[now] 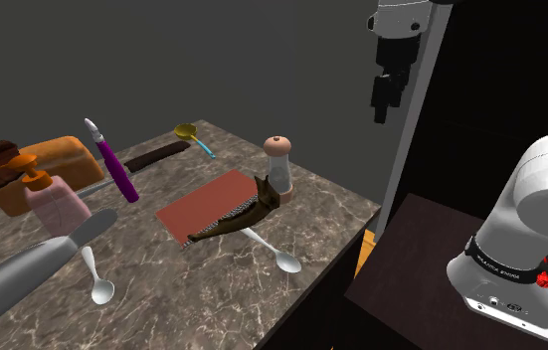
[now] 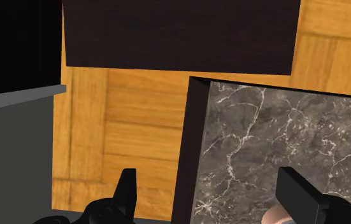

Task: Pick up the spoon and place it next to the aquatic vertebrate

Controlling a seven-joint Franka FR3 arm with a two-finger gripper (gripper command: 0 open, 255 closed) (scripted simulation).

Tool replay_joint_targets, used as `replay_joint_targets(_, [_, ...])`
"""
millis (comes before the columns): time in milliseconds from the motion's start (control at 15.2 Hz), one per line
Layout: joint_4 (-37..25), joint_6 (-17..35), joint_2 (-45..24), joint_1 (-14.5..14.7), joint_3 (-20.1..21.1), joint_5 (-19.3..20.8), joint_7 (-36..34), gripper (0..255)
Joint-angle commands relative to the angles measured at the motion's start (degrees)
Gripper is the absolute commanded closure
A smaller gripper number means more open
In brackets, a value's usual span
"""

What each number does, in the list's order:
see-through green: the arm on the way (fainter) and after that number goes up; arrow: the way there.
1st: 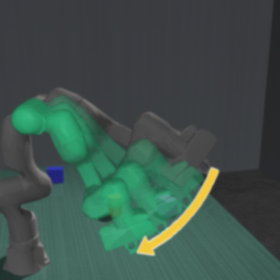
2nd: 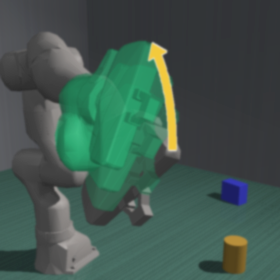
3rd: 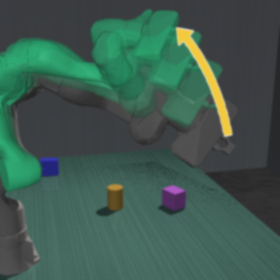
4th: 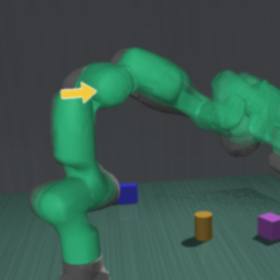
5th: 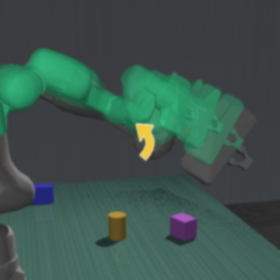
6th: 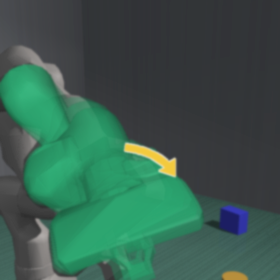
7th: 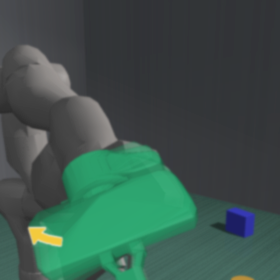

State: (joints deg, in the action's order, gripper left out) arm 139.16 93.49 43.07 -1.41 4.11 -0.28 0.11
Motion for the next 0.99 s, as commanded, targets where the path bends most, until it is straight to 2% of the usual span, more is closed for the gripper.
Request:
replay_joint_targets(0, [0.0, 0.0, 0.0, 0.0, 0.0, 0.0, 0.0, 0])
replay_joint_targets(462, [1.12, 7.87, -7.65, 2.82, 5.95, -6.45, -7.55, 0])
replay_joint_targets(924, [-1.1, 16.14, -18.22, 5.21, 11.73, -11.35, -14.49, 0])
